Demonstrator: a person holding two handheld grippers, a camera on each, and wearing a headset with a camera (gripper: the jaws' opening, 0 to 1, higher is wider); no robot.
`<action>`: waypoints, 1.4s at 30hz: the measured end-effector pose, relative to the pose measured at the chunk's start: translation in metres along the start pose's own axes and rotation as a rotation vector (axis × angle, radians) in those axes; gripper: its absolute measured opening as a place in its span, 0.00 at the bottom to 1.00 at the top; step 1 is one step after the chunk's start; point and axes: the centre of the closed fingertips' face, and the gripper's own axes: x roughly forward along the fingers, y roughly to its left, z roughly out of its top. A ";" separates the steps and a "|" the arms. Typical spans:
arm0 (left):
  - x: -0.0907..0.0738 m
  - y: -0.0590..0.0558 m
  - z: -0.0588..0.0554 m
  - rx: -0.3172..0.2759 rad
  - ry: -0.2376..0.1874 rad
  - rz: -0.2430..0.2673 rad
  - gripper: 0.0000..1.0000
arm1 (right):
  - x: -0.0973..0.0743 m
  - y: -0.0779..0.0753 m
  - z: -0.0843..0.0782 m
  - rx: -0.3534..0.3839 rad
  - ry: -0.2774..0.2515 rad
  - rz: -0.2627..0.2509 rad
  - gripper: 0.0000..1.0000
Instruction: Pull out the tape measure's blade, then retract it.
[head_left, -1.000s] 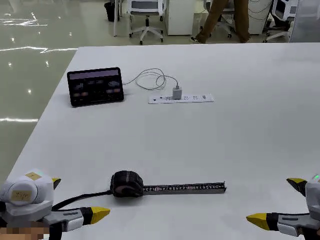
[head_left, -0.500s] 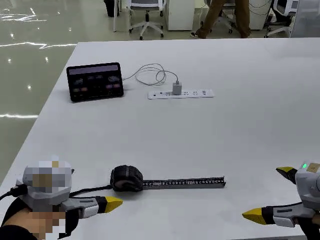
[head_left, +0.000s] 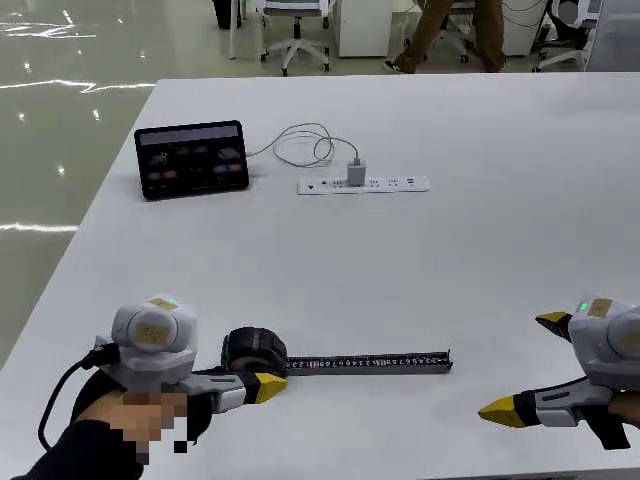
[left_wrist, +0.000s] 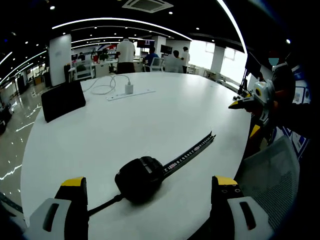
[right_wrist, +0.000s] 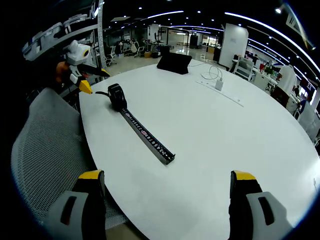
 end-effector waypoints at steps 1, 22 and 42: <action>0.002 -0.001 -0.001 -0.001 -0.001 0.006 0.99 | 0.001 0.000 0.001 -0.003 0.002 0.003 1.00; 0.026 0.012 -0.010 -0.150 -0.055 0.192 1.00 | 0.009 0.006 -0.002 -0.025 0.053 0.058 0.99; 0.041 0.010 -0.015 -0.146 -0.070 0.193 0.98 | 0.030 0.005 -0.003 -0.097 0.109 0.114 0.97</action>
